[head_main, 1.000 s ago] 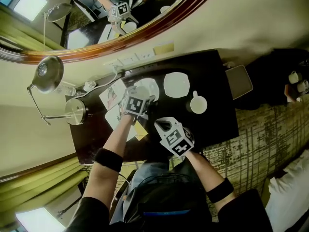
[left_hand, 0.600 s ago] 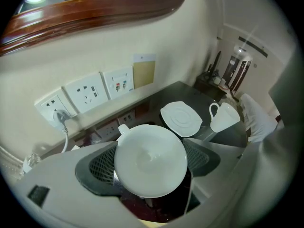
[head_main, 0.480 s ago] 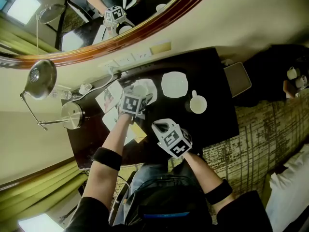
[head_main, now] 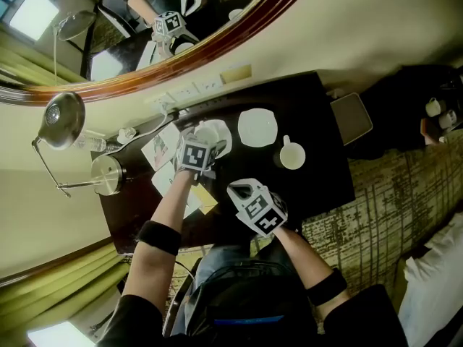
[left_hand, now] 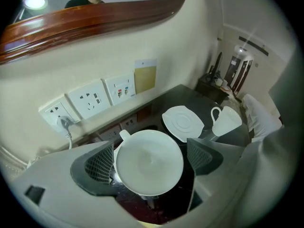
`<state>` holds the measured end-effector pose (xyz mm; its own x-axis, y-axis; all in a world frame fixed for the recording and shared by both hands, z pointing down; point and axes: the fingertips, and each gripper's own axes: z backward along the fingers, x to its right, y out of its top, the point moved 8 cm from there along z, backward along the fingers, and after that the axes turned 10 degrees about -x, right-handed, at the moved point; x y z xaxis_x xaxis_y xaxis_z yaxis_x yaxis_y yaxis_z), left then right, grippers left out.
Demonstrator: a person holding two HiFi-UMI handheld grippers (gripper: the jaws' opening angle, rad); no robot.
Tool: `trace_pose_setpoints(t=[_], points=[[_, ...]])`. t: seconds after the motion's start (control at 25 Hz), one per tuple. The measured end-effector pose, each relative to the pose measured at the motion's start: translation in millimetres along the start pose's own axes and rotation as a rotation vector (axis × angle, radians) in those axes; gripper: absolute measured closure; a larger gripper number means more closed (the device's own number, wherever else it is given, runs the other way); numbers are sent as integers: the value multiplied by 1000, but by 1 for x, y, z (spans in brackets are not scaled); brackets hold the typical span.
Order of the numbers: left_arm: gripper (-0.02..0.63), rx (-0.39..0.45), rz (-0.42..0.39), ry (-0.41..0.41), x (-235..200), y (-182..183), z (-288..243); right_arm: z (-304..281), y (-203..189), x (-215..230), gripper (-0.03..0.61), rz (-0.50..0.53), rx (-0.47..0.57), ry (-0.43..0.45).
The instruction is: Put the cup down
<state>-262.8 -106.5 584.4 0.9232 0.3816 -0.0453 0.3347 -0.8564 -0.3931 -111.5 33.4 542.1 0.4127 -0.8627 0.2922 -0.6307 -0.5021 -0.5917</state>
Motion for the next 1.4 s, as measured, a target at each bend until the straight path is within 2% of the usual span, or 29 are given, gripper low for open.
trace_pose_setpoints(t=[0.24, 0.4, 0.6, 0.88, 1.12, 1.4], points=[[132, -13, -11, 0, 18, -1, 32, 21, 0, 3, 577, 1, -3, -1], [133, -19, 7, -51, 43, -2, 62, 44, -2, 7, 577, 6, -6, 0], [231, 12, 32, -76, 81, -11, 97, 74, -10, 13, 577, 21, -4, 0], [438, 113, 115, -14, 124, -39, 126, 108, -36, 33, 577, -19, 28, 4], [609, 303, 179, 28, 162, -53, 143, 130, -55, 48, 577, -22, 35, -20], [614, 352, 267, 50, 185, -83, 149, 144, -65, 49, 577, -42, 30, -29]])
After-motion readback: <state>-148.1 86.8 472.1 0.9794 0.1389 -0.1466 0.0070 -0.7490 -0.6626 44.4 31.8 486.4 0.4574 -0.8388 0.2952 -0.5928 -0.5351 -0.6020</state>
